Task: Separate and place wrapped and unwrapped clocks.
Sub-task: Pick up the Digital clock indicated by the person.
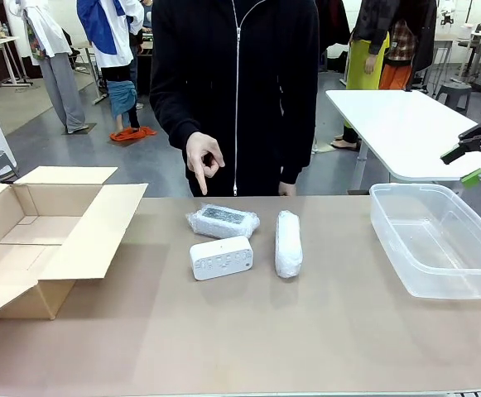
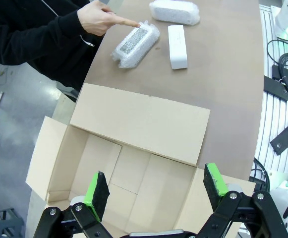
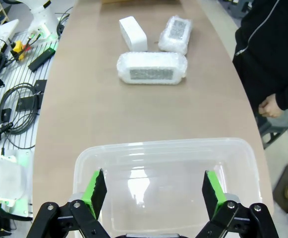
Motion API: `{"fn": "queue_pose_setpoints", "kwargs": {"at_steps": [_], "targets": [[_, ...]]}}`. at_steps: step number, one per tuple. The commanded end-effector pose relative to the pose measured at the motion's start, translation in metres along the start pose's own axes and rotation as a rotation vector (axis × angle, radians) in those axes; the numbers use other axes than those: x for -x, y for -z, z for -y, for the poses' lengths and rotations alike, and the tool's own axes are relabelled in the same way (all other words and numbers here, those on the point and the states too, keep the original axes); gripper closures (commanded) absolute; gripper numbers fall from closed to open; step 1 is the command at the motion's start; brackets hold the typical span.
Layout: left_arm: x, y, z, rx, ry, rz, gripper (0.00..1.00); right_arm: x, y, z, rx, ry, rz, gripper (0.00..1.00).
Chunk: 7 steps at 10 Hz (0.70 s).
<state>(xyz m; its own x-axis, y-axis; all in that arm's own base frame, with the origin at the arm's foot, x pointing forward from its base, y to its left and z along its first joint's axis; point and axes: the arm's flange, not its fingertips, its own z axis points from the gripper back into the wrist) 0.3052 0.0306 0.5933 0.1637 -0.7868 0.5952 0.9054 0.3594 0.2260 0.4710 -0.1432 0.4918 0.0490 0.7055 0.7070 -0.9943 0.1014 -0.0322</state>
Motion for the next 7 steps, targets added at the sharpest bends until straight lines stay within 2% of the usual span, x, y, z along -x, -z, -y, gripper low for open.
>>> {"fn": "queue_pose_setpoints", "kwargs": {"at_steps": [1, 7], "targets": [[0.0024, 0.0004, -0.0012, 0.012, 0.014, 0.011, 0.00, -0.0021, 0.0007, -0.0002, 0.007, -0.002, 0.019, 0.00], [0.0024, 0.0004, -0.0012, 0.012, 0.014, 0.011, 0.00, -0.0021, 0.0007, -0.0002, 0.007, -0.002, 0.019, 0.00]]}}
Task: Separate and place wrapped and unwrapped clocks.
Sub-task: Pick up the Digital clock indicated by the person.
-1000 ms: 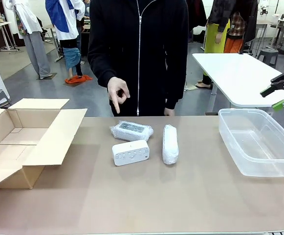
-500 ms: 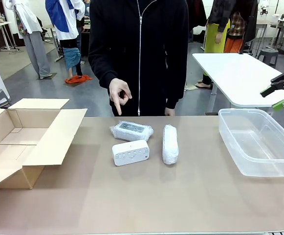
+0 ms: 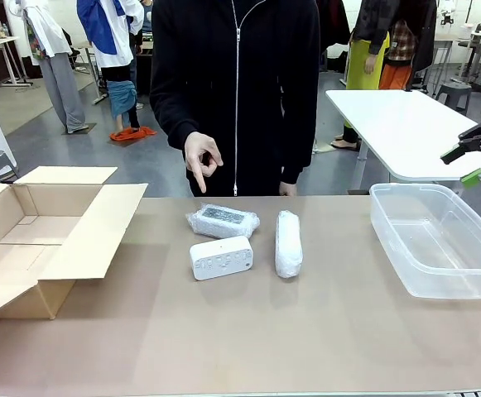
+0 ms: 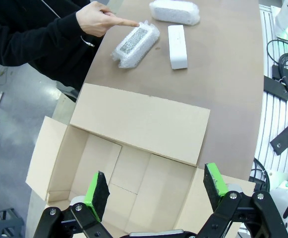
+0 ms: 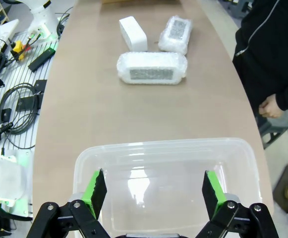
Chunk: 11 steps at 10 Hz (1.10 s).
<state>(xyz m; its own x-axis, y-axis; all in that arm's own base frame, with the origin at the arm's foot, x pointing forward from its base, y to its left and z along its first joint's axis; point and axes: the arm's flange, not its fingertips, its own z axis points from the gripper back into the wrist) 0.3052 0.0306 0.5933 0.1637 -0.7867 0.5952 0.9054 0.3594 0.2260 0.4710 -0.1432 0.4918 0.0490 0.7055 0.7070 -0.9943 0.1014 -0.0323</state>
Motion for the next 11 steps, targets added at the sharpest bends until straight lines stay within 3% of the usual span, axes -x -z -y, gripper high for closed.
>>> {"fn": "queue_pose_setpoints", "kwargs": {"at_steps": [1, 11], "targets": [[0.0024, 0.0004, -0.0012, 0.012, 0.014, 0.011, 0.00, -0.0021, 0.0007, -0.0002, 0.007, -0.002, 0.019, 0.00], [0.0024, 0.0004, -0.0012, 0.012, 0.014, 0.011, 0.00, -0.0021, 0.0007, -0.0002, 0.007, -0.002, 0.019, 0.00]]}}
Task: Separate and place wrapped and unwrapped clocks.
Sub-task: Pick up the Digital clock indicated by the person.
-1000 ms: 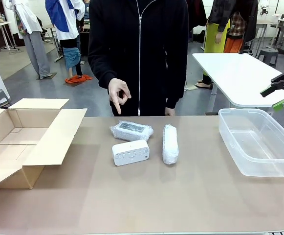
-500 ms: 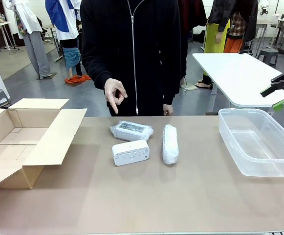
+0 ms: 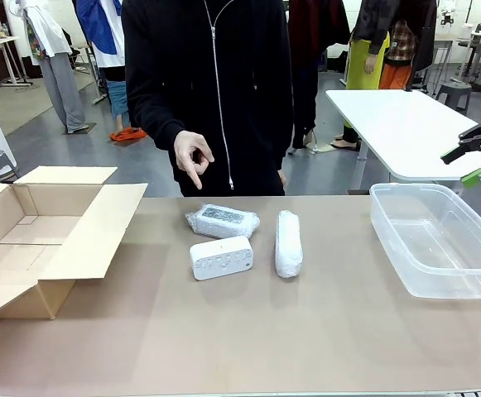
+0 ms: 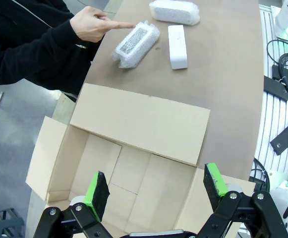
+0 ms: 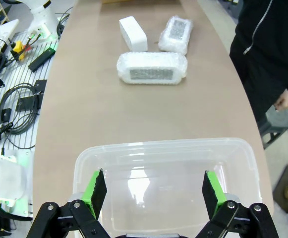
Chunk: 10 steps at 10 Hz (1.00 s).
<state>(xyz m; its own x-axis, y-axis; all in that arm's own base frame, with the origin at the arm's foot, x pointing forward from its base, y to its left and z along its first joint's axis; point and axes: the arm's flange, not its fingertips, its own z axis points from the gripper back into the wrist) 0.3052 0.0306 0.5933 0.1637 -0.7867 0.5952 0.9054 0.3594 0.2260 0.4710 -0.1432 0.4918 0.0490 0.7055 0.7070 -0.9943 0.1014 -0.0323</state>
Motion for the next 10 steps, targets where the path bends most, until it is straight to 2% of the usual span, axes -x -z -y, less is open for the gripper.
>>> {"fn": "queue_pose_setpoints", "kwargs": {"at_steps": [1, 9, 10], "targets": [[0.002, 0.000, -0.001, 0.012, 0.014, 0.011, 0.00, -0.002, 0.001, 0.000, 0.007, -0.002, 0.019, 0.00], [0.002, 0.000, -0.001, 0.012, 0.014, 0.011, 0.00, 0.000, 0.000, 0.000, 0.000, 0.000, 0.000, 0.00], [0.002, 0.000, -0.001, 0.012, 0.014, 0.011, 0.00, -0.017, 0.004, 0.000, -0.001, -0.040, -0.011, 0.00]]}}
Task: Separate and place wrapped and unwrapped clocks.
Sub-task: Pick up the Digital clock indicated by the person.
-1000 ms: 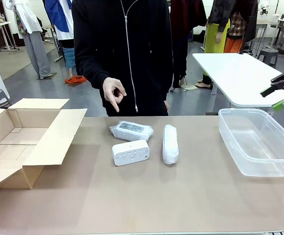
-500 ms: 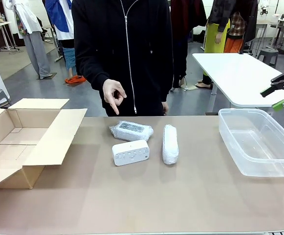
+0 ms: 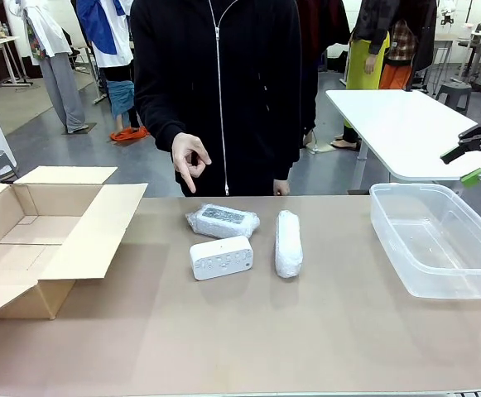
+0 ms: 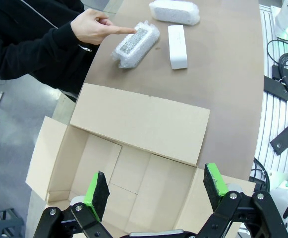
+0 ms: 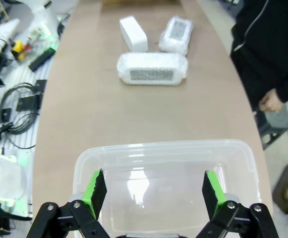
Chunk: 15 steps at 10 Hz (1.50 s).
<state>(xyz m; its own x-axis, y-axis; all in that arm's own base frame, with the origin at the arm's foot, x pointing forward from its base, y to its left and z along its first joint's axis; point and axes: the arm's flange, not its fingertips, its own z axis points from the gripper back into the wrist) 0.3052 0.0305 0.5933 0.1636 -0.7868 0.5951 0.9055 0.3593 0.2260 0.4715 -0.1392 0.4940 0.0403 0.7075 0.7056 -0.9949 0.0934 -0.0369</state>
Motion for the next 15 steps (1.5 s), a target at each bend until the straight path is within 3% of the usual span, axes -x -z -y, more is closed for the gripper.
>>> {"fn": "queue_pose_setpoints", "kwargs": {"at_steps": [1, 9, 15], "targets": [[0.002, 0.000, -0.001, 0.012, 0.014, 0.011, 0.00, -0.030, 0.007, -0.003, -0.005, -0.068, -0.022, 0.00], [0.002, 0.000, -0.001, 0.012, 0.014, 0.011, 0.00, -0.139, 0.084, -0.051, 0.086, -0.248, -0.120, 0.00], [0.002, 0.000, -0.001, 0.012, 0.014, 0.011, 0.00, -0.202, 0.176, -0.083, -0.053, -0.299, -0.239, 0.00]]}}
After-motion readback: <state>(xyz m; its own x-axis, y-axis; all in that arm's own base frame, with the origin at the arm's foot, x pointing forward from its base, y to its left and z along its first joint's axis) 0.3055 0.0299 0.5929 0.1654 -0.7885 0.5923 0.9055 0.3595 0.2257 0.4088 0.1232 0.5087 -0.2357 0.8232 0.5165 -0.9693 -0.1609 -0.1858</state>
